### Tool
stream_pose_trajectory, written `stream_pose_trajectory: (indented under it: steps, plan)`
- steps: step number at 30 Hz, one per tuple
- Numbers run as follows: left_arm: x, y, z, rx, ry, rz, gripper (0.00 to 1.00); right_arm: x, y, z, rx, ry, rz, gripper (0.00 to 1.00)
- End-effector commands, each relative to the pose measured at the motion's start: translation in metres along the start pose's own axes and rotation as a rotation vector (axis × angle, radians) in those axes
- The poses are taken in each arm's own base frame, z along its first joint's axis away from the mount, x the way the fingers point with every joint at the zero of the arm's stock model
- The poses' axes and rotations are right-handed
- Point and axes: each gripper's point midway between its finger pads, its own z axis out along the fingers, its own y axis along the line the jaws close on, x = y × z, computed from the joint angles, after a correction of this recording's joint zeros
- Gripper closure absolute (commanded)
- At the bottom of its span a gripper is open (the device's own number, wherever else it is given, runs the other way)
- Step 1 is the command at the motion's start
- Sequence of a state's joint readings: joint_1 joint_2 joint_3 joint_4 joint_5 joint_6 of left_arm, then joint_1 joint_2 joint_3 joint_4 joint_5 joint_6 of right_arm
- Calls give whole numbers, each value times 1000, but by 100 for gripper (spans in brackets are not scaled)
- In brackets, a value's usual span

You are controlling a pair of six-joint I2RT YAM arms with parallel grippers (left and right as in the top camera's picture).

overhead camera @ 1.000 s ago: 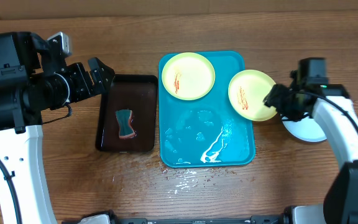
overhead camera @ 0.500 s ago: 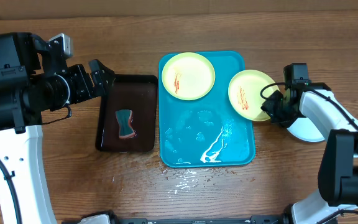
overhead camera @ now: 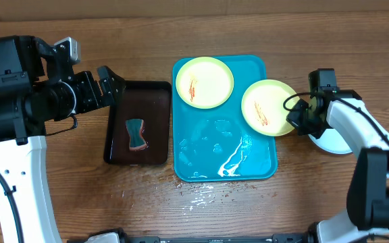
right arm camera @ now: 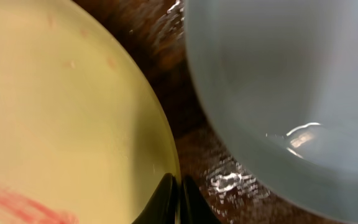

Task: Clean dirty plates on tray and stack at the side

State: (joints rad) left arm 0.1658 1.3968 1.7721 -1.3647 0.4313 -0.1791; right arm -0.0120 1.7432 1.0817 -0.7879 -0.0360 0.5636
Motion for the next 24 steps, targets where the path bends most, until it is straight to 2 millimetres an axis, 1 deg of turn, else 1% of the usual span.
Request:
stream_pose_trajectory:
  steps: [1, 3, 7, 10, 13, 14, 16, 19, 20, 21, 22, 23, 24]
  plan:
    - [-5, -7, -11, 14, -39, 42, 0, 7, 30, -44, -70, -85, -183, 96]
    - [-5, -6, -11, 11, -39, 42, 0, 24, 38, -49, -67, -65, -230, 96]
    - [-3, -6, -11, 9, -32, 59, 0, 59, 45, -42, -26, 1, -290, 96]
    - [1, -2, -11, -8, -18, 57, 0, 83, 44, -34, 4, 42, -200, 96]
    - [5, 5, -11, -45, 0, 47, 0, 95, 46, -31, 14, 58, -155, 96]
    - [7, 6, -11, -51, 8, 43, 0, 97, 49, -31, 9, 58, -152, 93]
    - [13, 6, -9, -52, 31, 50, 0, 93, 55, -33, -12, 45, -170, 91]
    - [21, 7, -5, -63, 68, 76, 0, 75, 69, -39, -68, -17, -340, 91]
    - [23, 9, -3, -73, 79, 78, 0, 68, 73, -41, -85, -43, -412, 89]
    - [26, 11, -1, -85, 89, 78, 0, 62, 76, -43, -97, -64, -481, 82]
    - [28, 14, 2, -100, 101, 79, 0, 57, 78, -44, -102, -83, -565, 73]
    - [31, 16, 4, -109, 112, 76, 0, 54, 78, -44, -99, -95, -637, 70]
    - [34, 19, 8, -123, 125, 61, 0, 50, 76, -44, -94, -106, -683, 69]
